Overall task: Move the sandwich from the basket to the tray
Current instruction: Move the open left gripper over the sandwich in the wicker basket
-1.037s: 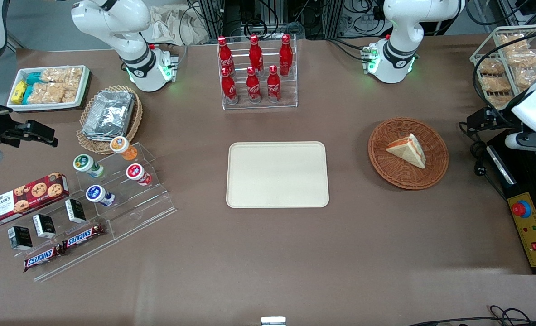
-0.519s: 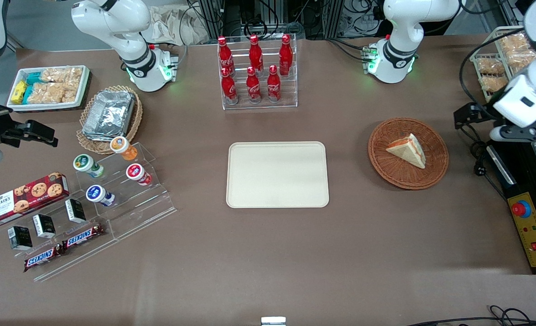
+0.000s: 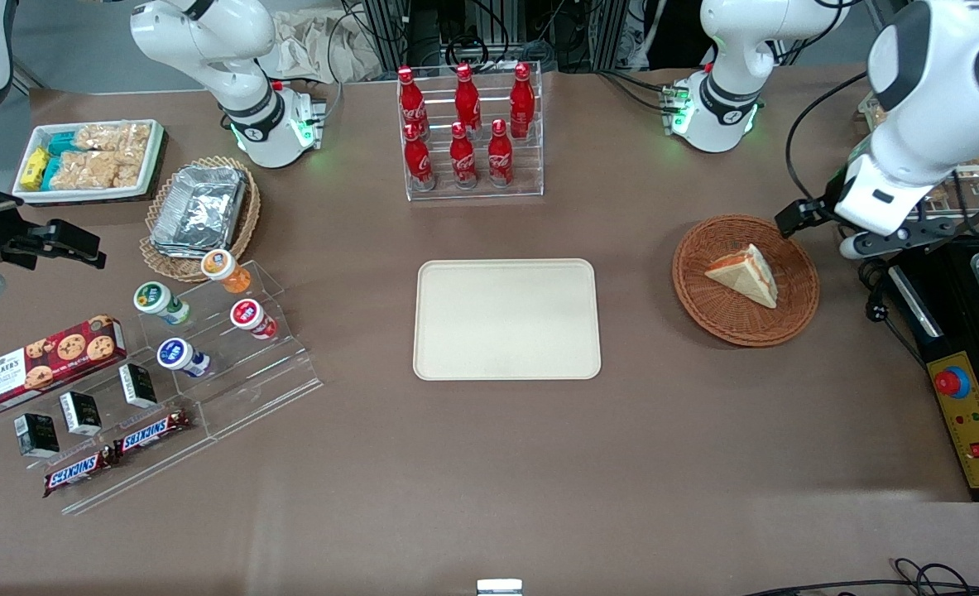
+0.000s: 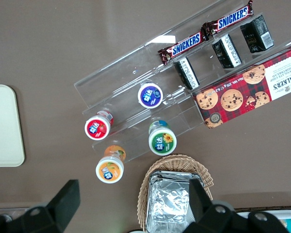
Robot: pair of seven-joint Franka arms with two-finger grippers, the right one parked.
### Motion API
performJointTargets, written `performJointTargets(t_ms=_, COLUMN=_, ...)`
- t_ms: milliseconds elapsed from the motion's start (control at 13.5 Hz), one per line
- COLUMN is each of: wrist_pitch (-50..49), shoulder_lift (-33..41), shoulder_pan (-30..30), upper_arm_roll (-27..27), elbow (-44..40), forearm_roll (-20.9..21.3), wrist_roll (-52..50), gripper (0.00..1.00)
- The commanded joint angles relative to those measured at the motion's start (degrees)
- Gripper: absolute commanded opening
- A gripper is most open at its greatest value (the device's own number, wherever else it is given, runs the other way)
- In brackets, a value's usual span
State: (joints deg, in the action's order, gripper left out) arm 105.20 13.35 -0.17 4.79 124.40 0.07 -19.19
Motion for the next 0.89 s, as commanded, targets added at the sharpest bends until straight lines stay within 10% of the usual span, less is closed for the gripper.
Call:
performJointTargets(t_ms=0, wrist_pitch=3.33, shoulder_lift=0.89, shoulder_pan=-0.09, upper_arm_roll=0.22, elbow=3.82, forearm_roll=-0.60, wrist_roll=-5.49, gripper=1.00)
performJointTargets(t_ms=815, wrist_pitch=20.39, shoulder_lift=-3.50, shoulder_pan=0.70, upper_arm_roll=0.04, elbow=18.07, forearm_roll=-5.35, wrist_roll=-19.56, gripper=1.00)
